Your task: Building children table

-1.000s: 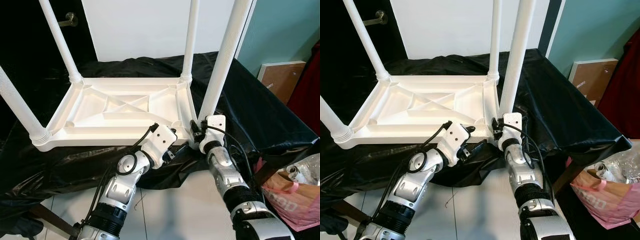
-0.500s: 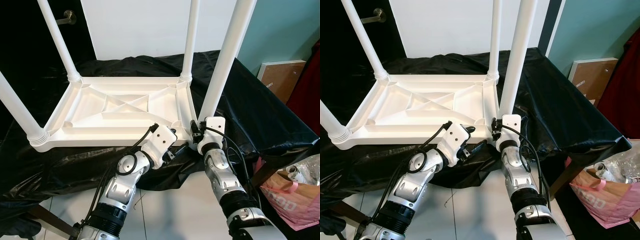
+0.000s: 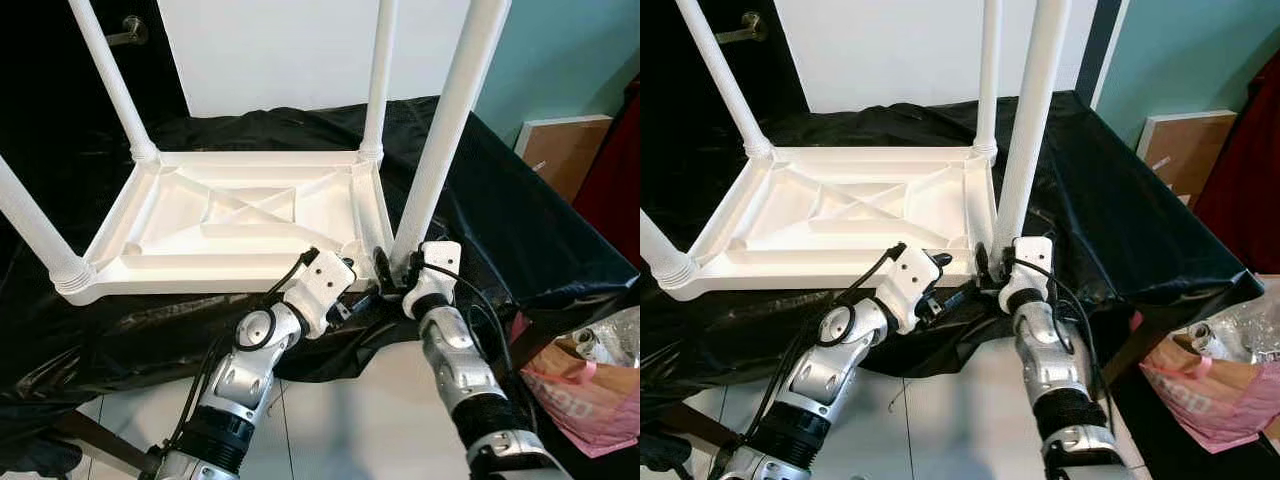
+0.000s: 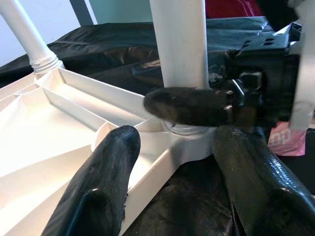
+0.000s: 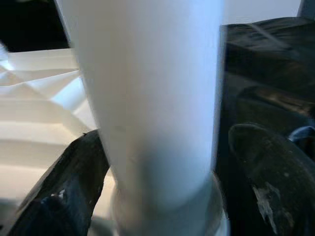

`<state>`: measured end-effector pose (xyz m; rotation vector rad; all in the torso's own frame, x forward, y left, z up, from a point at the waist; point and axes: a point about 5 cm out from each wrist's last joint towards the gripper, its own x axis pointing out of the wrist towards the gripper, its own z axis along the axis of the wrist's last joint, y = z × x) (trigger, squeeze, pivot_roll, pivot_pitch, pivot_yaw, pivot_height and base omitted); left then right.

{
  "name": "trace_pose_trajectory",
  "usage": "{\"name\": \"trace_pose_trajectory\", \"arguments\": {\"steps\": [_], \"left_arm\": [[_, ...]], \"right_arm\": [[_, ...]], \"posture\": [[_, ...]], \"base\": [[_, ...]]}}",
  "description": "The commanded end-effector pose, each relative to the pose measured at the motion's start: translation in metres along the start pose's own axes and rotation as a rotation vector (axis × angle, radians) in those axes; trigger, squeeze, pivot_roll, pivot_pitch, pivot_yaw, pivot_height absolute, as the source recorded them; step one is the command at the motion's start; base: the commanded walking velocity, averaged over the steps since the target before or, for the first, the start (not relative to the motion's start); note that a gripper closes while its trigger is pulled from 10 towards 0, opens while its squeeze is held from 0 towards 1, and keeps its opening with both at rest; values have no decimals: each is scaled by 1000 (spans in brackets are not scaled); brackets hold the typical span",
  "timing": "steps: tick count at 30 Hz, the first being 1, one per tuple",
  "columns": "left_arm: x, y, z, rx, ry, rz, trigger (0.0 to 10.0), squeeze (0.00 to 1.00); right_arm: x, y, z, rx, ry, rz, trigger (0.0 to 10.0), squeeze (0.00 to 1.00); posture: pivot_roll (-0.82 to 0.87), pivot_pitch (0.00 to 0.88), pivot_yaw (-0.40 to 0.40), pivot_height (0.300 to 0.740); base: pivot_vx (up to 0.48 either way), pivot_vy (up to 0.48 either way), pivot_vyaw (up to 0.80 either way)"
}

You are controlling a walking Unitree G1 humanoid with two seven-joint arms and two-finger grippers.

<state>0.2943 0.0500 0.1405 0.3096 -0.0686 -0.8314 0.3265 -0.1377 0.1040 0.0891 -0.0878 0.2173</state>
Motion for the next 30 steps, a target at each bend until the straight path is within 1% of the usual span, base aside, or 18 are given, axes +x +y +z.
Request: {"name": "trace_pose_trajectory", "arguments": {"steps": [1,2,3,4,5,6,8,11,12,14,15,16,17,18,19,20,24,30], "left_arm": [[0,1,-2,8,13,60,10000,0],[0,1,-2,8,13,59,10000,0],[0,1,-2,8,13,59,10000,0],[0,2,-2,9,12,58,10000,0],[0,2,-1,8,11,56,10000,0],[1,1,-1,9,10,50,10000,0],[3,-1,-1,10,8,43,10000,0],[4,-1,0,11,8,41,10000,0],[4,0,0,10,5,41,10000,0],[5,0,1,11,4,42,10000,0],[5,1,0,20,8,44,10000,0],[5,1,0,20,8,44,10000,0],[5,1,0,24,10,46,10000,0],[5,1,0,24,10,46,10000,0],[5,1,0,26,11,48,10000,0],[5,2,0,25,11,52,10000,0],[5,2,0,24,10,55,10000,0],[4,4,0,22,13,65,10000,0]], "right_arm": [[-2,-3,0,4,6,48,10000,1000],[-2,-8,2,-24,4,104,10000,780],[-2,-8,2,-24,4,104,10000,780],[-2,-11,4,-45,3,138,10000,780],[0,-12,5,-58,9,183,10000,0],[4,-11,8,-78,15,238,10000,0],[8,-9,12,-96,23,301,10000,0],[10,-9,13,-99,23,313,10000,0],[12,-8,14,-124,29,335,10000,0],[15,-8,15,-135,39,353,10000,0],[18,-8,15,-150,54,370,8627,0],[18,-8,15,-150,54,370,8627,0],[20,-8,14,-156,71,384,7255,0],[20,-8,14,-156,71,384,7255,0],[21,-9,14,-162,83,390,824,0],[21,-11,12,-168,96,390,0,0],[21,-12,12,-170,103,389,0,0],[18,-19,1,-179,164,375,0,0]], "posture": [[-36,0,-9,740],[-40,0,-5,740],[-40,0,-5,740],[-45,0,0,740],[-52,0,5,740],[-57,0,10,740],[-59,0,11,740],[-59,0,11,740],[-60,0,12,740],[-58,0,10,740],[-54,0,6,740],[-54,0,6,740],[-52,0,5,740],[-52,0,5,740],[-47,0,-1,740],[-43,0,-5,740],[-43,0,-5,740],[-42,0,-10,740]], "base": [[0,0,0],[0,0,0],[0,0,0],[0,0,0],[0,0,0],[0,0,0],[0,0,0],[0,0,0],[0,0,0],[0,0,0],[0,0,0],[0,0,0],[0,0,0],[0,0,0],[0,0,0],[0,0,0],[0,0,0],[0,0,0]]}}
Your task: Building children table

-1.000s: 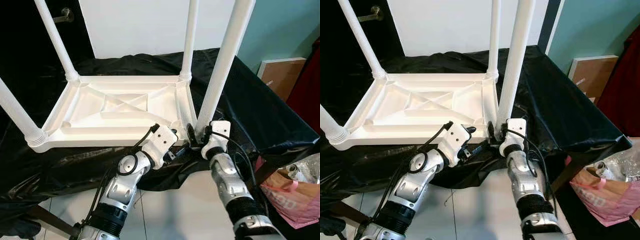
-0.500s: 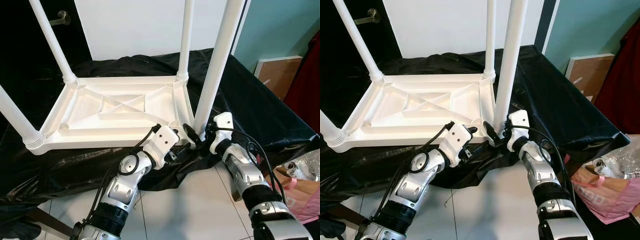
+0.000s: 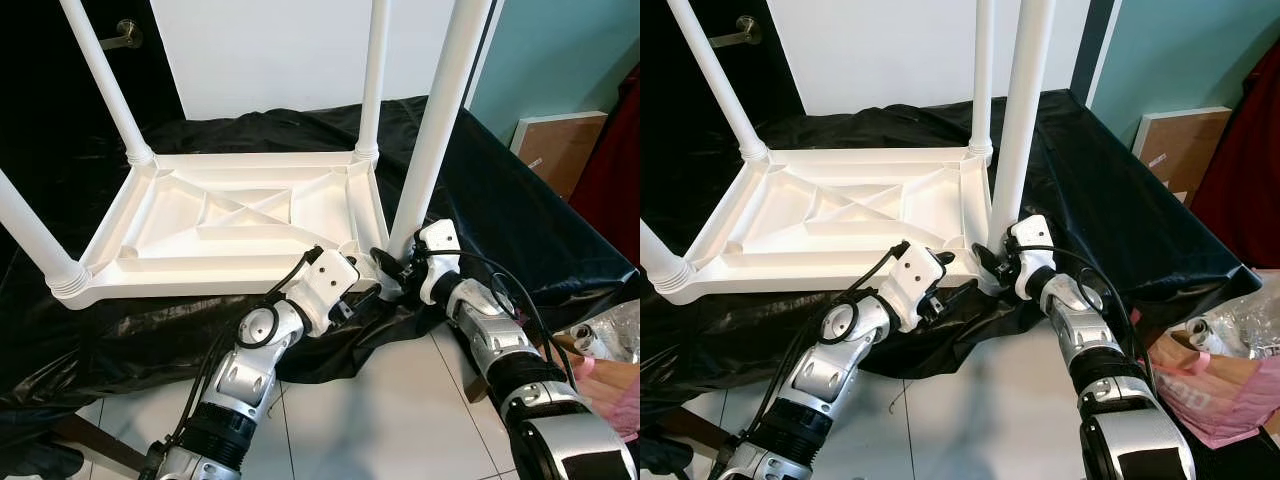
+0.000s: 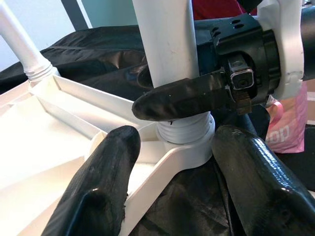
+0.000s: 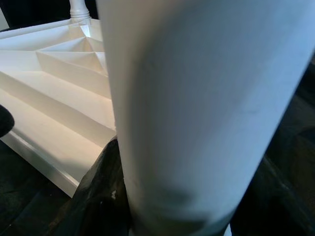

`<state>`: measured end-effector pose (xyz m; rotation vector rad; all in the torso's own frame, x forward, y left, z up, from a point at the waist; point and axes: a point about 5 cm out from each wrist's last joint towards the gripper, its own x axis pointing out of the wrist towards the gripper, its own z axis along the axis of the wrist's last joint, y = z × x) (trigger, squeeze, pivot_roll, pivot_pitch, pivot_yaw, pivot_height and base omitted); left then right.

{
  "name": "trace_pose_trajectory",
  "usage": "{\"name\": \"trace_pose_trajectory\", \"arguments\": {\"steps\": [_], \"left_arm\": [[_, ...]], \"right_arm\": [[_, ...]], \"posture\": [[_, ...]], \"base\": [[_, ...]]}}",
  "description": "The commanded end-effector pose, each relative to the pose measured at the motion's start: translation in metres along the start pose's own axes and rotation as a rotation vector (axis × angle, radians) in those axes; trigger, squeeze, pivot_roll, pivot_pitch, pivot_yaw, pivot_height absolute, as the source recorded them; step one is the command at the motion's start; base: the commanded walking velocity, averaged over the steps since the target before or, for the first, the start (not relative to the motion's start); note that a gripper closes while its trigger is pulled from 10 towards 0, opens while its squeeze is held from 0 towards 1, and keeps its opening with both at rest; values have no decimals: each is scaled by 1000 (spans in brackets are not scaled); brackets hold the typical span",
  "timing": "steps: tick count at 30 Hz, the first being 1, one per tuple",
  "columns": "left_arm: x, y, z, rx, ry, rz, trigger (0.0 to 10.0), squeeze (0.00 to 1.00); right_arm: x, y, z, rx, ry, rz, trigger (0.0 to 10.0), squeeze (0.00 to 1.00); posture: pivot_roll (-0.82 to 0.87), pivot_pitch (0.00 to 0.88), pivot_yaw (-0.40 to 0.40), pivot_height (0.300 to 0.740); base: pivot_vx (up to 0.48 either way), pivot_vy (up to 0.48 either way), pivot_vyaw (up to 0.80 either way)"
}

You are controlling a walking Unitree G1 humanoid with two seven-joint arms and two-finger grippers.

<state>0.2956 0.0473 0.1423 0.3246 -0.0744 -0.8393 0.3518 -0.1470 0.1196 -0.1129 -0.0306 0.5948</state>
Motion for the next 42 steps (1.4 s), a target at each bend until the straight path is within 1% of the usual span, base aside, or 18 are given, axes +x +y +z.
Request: {"name": "trace_pose_trajectory", "arguments": {"steps": [1,2,3,4,7,9,12,15,16,18,19,21,22,24,25,27,29,42], "left_arm": [[1,4,-2,6,14,73,10000,0],[1,4,-3,7,15,73,10000,0],[1,4,-2,7,15,74,10000,0],[1,5,-2,8,14,74,10000,0],[2,5,-2,10,13,75,10000,0],[1,5,-2,11,13,75,10000,0],[1,5,-2,12,14,75,10000,0],[1,5,-2,11,13,72,10000,0],[1,5,-2,11,13,72,10000,0],[1,4,-2,11,13,70,10000,0],[1,4,-2,11,13,70,10000,0],[1,3,-2,10,13,68,10000,0],[1,3,-2,10,13,68,10000,0],[1,2,-3,9,15,66,10000,0],[1,2,-3,9,15,66,10000,0],[1,1,-3,9,15,65,10000,0],[1,1,-3,8,15,64,10000,0],[0,0,-4,8,17,69,10000,0]], "right_arm": [[-6,-1,-14,9,71,-2,0,0],[-6,-1,-15,11,74,-6,0,0],[-7,-1,-17,19,78,-18,431,0],[-7,-1,-19,23,89,-42,10000,0],[-6,-1,-22,32,102,-94,10000,0],[-5,3,-25,55,99,-153,10000,0],[-4,6,-26,75,96,-200,10000,0],[-2,12,-29,137,93,-330,10000,0],[-2,12,-29,137,93,-330,10000,0],[-2,16,-32,156,96,-406,10000,0],[-2,16,-32,156,96,-406,10000,0],[-2,22,-34,184,98,-501,10000,0],[-2,22,-34,184,98,-501,10000,0],[-2,28,-38,245,104,-605,10000,0],[-2,28,-38,245,104,-605,10000,0],[1,35,-39,282,108,-641,10000,0],[2,37,-37,283,102,-638,10000,0],[5,44,-30,233,80,-617,10000,0]], "posture": [[-42,0,-10,740],[-42,0,-10,740],[-42,0,-10,740],[-42,0,-10,740],[-42,0,-10,740],[-44,0,-8,740],[-44,0,-8,740],[-44,0,-10,740],[-44,0,-10,740],[-44,0,-10,740],[-44,0,-10,740],[-42,0,-13,740],[-42,0,-13,740],[-39,0,-16,740],[-39,0,-16,740],[-39,0,-16,740],[-37,0,-15,740],[-29,0,-27,740]], "base": [[0,0,0],[0,0,0],[0,0,0],[0,0,0],[0,0,0],[0,0,0],[0,0,0],[0,0,0],[0,0,0],[0,0,0],[0,0,0],[0,0,0],[0,0,0],[0,0,0],[0,0,0],[0,0,0],[0,0,0],[0,0,0]]}}
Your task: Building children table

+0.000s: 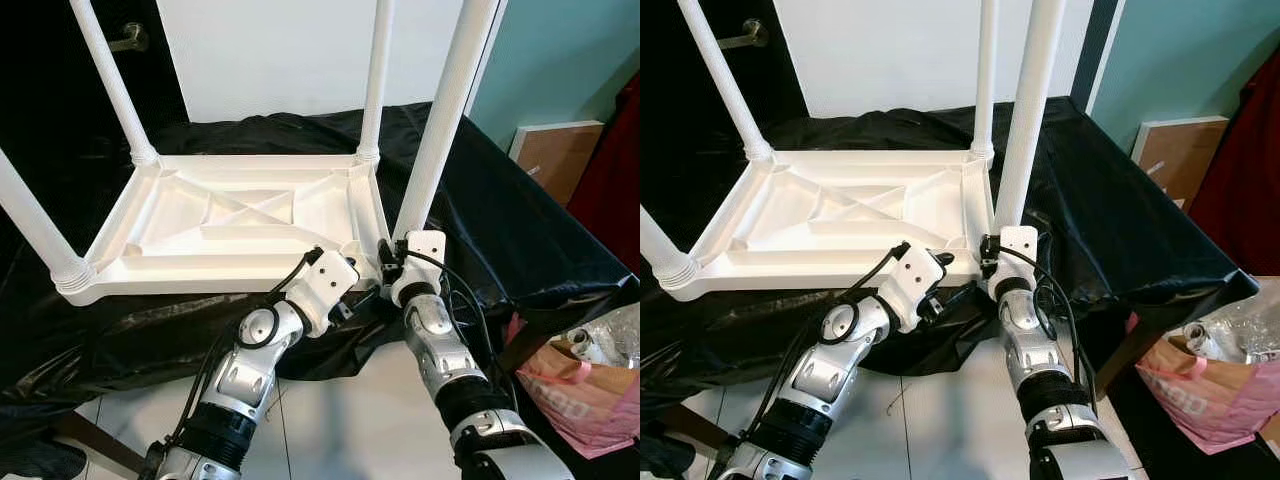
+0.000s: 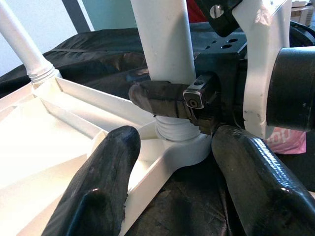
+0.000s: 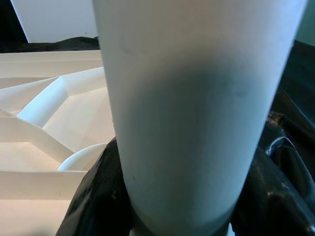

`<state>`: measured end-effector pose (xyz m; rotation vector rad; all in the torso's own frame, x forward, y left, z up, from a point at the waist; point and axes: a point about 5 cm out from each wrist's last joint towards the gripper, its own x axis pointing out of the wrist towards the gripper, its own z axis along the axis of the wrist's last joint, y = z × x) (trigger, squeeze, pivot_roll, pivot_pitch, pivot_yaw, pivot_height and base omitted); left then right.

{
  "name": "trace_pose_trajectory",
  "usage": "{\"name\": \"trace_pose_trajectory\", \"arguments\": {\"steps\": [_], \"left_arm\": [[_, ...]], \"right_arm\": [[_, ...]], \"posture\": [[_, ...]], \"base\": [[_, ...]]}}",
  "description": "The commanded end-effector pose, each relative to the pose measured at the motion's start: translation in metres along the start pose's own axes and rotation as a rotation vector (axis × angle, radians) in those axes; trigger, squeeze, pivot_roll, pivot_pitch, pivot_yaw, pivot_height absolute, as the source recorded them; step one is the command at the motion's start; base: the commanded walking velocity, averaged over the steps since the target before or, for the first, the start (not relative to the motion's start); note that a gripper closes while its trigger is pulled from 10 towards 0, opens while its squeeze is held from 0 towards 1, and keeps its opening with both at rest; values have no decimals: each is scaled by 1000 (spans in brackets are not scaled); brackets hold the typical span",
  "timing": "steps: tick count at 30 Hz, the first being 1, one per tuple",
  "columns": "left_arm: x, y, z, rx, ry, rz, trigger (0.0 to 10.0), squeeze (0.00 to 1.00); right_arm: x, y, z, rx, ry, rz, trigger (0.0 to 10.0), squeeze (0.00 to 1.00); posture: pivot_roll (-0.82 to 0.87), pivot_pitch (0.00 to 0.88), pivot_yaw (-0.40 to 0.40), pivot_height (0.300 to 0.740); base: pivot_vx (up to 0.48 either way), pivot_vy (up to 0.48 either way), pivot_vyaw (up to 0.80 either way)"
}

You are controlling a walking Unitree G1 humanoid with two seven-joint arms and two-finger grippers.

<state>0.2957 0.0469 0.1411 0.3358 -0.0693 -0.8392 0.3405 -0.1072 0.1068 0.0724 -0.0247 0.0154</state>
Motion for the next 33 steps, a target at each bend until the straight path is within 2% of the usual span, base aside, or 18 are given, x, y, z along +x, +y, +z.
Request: {"name": "trace_pose_trajectory", "arguments": {"steps": [1,2,3,4,10,15,21,22,23,26,30,33], "left_arm": [[0,1,-3,0,9,71,10000,0],[0,1,-3,0,9,71,10000,0],[0,1,-3,0,9,71,10000,0],[0,1,-3,1,10,71,10000,0],[-1,0,-3,1,11,71,10000,0],[-1,-2,-1,0,0,53,10000,0],[-1,-3,1,6,-6,38,10000,0],[-2,-3,2,9,-6,33,10000,0],[-4,-3,1,13,-4,24,10000,0],[-5,-3,1,15,-3,19,10000,0],[-8,-4,3,7,-5,-4,10000,0],[-8,-4,3,5,-5,-7,10000,0]], "right_arm": [[-8,-4,-20,33,93,-33,10000,0],[-8,-4,-20,33,93,-33,10000,0],[-8,-4,-18,45,76,-20,10000,467],[-8,-4,-15,57,55,-4,10000,1000],[-9,-7,-12,71,30,10,10000,1000],[-18,-24,-4,8,-57,179,10000,1000],[-19,-39,2,-9,-69,285,10000,1000],[-18,-43,5,-18,-71,332,10000,890],[-17,-47,8,-40,-69,390,10000,0],[-16,-49,10,-52,-67,429,10000,0],[-4,-49,19,-112,-41,582,10000,0],[-3,-48,20,-113,-39,592,10000,0]], "posture": [[-27,0,-26,740],[-27,0,-26,740],[-26,0,-25,740],[-26,0,-25,740],[-27,0,-22,740],[-39,0,-18,740],[-37,0,-23,740],[-38,5,-25,740],[-40,19,-24,740],[-40,19,-24,740],[-31,42,-24,740],[-31,42,-24,740]], "base": [[0,0,0],[0,0,0],[0,0,0],[0,0,0],[0,0,0],[0,0,0],[0,0,0],[0,0,0],[0,0,0],[0,0,0],[0,0,0],[0,0,0]]}}
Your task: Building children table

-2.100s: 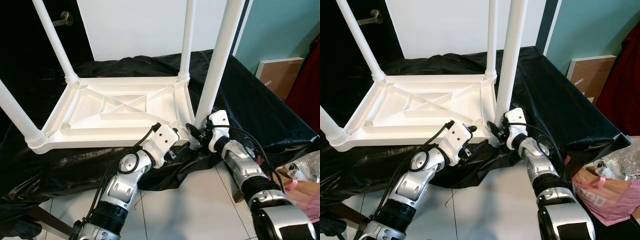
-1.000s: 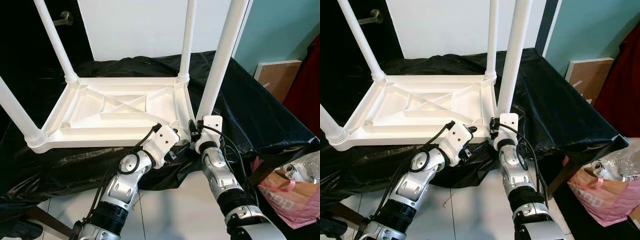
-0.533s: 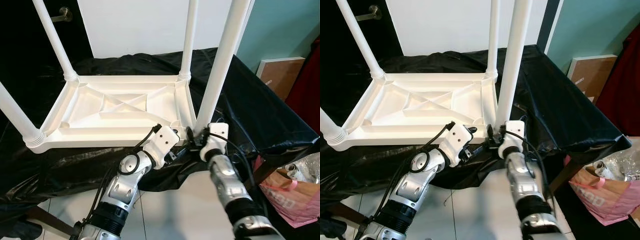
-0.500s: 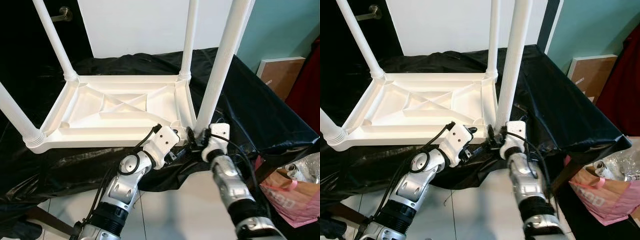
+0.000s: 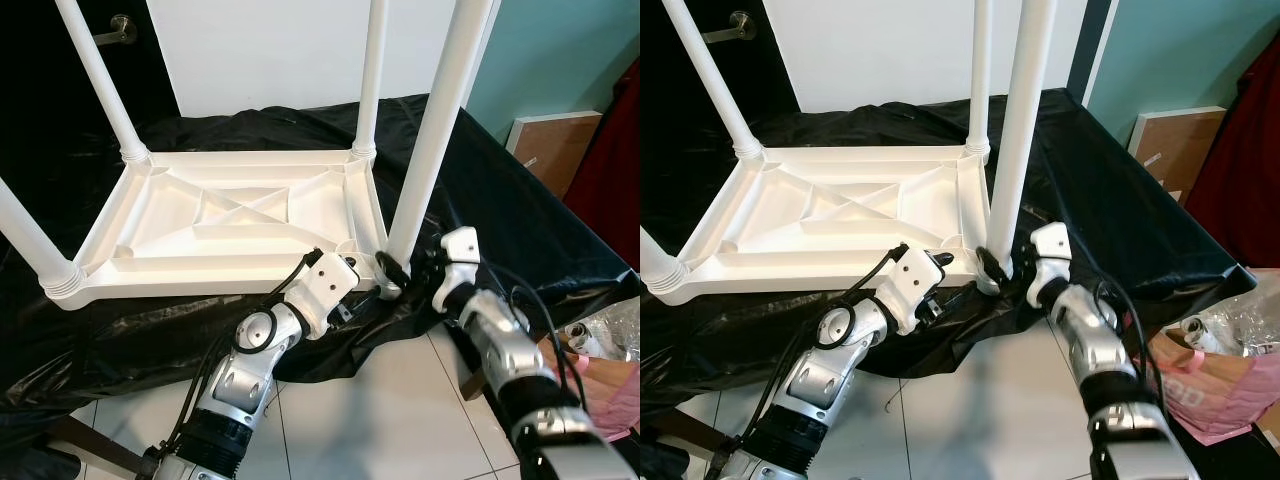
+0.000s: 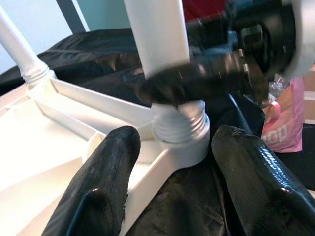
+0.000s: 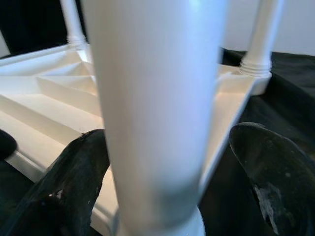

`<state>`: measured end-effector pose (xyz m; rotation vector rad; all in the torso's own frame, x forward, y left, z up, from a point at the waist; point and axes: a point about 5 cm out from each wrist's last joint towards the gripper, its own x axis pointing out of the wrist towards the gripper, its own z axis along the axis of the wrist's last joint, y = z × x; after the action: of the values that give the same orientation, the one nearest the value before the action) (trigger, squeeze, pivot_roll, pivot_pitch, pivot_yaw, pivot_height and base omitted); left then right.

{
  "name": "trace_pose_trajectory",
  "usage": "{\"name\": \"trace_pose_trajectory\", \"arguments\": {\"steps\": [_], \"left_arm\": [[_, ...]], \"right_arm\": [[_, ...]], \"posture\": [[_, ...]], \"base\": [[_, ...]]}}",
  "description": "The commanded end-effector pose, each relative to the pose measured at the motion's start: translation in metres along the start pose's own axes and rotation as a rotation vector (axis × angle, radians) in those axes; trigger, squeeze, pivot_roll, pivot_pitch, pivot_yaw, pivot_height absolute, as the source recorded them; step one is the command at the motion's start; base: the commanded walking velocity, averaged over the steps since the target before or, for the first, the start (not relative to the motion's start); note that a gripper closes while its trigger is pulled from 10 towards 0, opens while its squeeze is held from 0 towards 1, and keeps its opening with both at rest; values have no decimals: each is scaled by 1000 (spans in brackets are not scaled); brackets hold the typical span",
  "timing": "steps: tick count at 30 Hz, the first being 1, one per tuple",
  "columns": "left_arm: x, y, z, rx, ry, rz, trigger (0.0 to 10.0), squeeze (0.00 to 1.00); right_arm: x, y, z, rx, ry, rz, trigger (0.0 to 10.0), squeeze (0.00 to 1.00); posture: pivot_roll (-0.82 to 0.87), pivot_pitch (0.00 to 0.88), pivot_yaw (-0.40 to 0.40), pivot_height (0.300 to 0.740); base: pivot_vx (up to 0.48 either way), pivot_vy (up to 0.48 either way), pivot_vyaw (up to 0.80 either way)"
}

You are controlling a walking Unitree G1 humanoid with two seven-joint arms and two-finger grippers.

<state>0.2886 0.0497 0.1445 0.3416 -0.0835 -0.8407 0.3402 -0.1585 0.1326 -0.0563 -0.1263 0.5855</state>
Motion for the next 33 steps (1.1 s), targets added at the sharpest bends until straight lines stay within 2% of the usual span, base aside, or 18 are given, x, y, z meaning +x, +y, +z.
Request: {"name": "trace_pose_trajectory", "arguments": {"steps": [1,3,4,5,7,8,18,19,20,21,28,29,33], "left_arm": [[-1,-3,0,-18,4,-27,10000,0],[-3,-6,1,-52,-2,-59,10000,0],[-3,-7,2,-64,0,-72,10000,0],[-4,-8,2,-73,-2,-78,10000,0],[-5,-8,2,-77,-3,-81,10000,0],[-6,-8,3,-79,-1,-81,10000,0],[-8,-8,2,-94,8,-72,10000,0],[-8,-8,3,-94,7,-67,10000,0],[-7,-7,3,-97,8,-59,10000,0],[-7,-7,3,-96,9,-49,10000,0],[-7,-5,3,-93,14,-30,10000,0],[-8,-4,2,-91,22,-11,10000,0],[-9,-4,0,-96,28,-4,10000,0]], "right_arm": [[3,5,-8,14,47,44,10000,0],[12,7,-7,-15,72,88,10000,0],[15,8,-8,-25,86,103,7961,0],[16,9,-10,-18,100,114,1255,0],[16,9,-11,-11,108,121,1255,0],[16,9,-13,-15,120,125,0,0],[6,4,-24,-1,164,136,0,0],[5,3,-25,2,168,123,824,0],[4,2,-26,9,173,112,824,0],[4,0,-26,14,169,95,10000,0],[4,-2,-25,43,138,-14,10000,0],[3,0,-29,40,149,-98,10000,0],[3,4,-32,45,145,-179,10000,0]], "posture": [[-26,46,-24,740],[-21,51,-22,740],[-21,51,-22,740],[-12,60,-26,740],[-12,60,-26,740],[-6,64,-29,740],[-3,71,-31,740],[-8,73,-26,740],[-9,76,-25,740],[-12,76,-24,740],[-13,78,-25,740],[-18,80,-27,740],[-23,83,-27,740]], "base": [[0,0,0],[0,0,0],[0,0,0],[0,0,0],[0,0,0],[0,0,0],[0,0,0],[0,0,0],[0,0,0],[0,0,0],[0,0,0],[0,0,0],[0,0,0]]}}
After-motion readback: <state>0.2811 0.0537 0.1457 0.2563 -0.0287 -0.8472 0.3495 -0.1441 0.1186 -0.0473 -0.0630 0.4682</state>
